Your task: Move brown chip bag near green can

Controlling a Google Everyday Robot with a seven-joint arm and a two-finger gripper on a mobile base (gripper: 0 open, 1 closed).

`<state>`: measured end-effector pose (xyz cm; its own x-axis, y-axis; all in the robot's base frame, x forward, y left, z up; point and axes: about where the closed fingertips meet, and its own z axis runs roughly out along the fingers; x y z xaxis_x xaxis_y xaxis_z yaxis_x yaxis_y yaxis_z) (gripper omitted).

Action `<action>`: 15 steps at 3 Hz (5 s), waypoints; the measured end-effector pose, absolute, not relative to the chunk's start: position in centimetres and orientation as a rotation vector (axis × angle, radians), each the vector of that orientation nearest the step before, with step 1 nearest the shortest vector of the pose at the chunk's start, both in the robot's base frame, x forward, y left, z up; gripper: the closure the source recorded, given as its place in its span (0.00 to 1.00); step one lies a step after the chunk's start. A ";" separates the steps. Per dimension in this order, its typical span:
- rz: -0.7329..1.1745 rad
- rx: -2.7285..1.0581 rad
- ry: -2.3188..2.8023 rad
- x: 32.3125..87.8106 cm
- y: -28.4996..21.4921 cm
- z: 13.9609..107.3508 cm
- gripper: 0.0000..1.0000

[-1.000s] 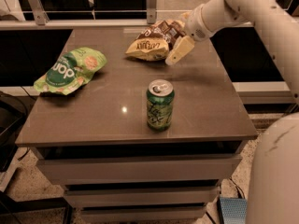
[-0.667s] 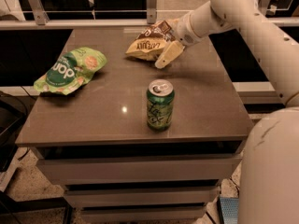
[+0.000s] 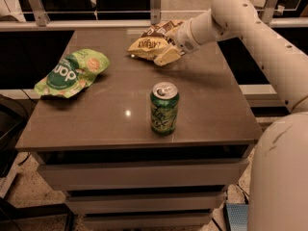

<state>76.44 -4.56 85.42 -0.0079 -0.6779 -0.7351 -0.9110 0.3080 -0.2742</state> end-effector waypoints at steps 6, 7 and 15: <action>0.294 -1.631 1.637 62.9 -12.2 90.9 1.00; 0.325 -1.702 1.623 59.3 -13.2 90.2 1.00; 0.359 -1.785 1.657 54.4 -15.9 89.9 0.00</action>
Offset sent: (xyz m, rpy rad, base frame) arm -0.0066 -0.0344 0.0428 0.0095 -0.1128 -0.0690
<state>54.45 -15.89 89.87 0.1568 -0.7762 -0.6107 -0.9593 0.0274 -0.2811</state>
